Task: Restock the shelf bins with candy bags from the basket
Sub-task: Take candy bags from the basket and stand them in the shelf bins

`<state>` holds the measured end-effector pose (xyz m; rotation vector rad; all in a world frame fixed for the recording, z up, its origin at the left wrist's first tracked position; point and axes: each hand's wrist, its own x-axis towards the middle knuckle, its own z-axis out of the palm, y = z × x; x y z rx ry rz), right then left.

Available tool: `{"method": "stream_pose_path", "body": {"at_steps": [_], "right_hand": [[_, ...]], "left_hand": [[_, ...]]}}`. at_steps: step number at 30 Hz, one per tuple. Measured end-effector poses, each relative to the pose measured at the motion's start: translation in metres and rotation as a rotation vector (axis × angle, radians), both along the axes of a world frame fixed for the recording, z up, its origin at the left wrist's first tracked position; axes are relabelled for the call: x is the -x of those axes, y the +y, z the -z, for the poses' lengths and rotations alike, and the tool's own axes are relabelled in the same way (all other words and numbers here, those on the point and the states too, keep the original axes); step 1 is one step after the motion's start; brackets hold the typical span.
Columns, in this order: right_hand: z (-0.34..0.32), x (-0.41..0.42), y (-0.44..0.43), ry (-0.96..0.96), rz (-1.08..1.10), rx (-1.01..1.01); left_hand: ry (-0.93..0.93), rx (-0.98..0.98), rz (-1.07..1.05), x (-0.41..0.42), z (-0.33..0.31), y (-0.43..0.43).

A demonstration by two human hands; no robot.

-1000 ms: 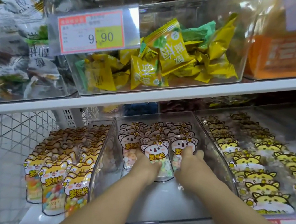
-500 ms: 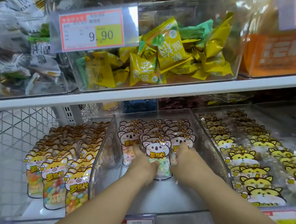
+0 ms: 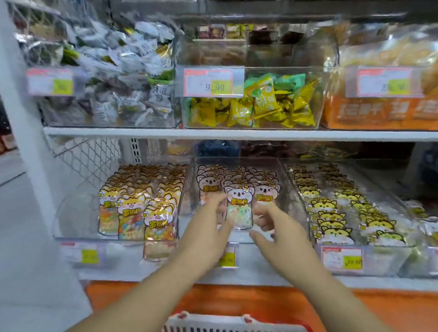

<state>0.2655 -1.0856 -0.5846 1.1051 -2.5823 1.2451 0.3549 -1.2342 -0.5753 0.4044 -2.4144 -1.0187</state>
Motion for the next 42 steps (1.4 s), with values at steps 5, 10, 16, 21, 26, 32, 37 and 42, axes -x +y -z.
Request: {"method": "stream_pose_path", "body": {"at_steps": [5,10,16,21,26,32,37,42], "right_hand": [[0.041,-0.062,0.042,-0.111,-0.024,0.016],[0.107,-0.105,0.056,-0.229,-0.070,-0.241],[0.187,-0.118,0.066,-0.406,-0.160,-0.614],[0.246,-0.112,0.073,-0.515,-0.163,-0.847],[0.288,-0.106,0.070,-0.589,-0.132,-0.961],[0.314,-0.096,0.047,-0.840,0.169,-0.782],[0.342,-0.088,0.045,-1.326,0.554,-0.337],[0.367,-0.084,0.055,-1.272,0.707,-0.247]], "left_hand": [[-0.019,-0.052,0.102,-0.078,0.039,0.018],[-0.201,-0.230,0.016,-0.141,0.125,0.030],[-0.552,-0.165,0.032,-0.172,0.217,0.017],[-0.875,-0.025,0.093,-0.195,0.283,-0.004],[-1.036,0.178,0.153,-0.198,0.317,0.000],[-1.209,0.070,0.200,-0.185,0.332,0.016],[-1.123,0.023,0.104,-0.188,0.341,0.023],[-1.008,0.143,0.036,-0.179,0.346,0.027]]}}
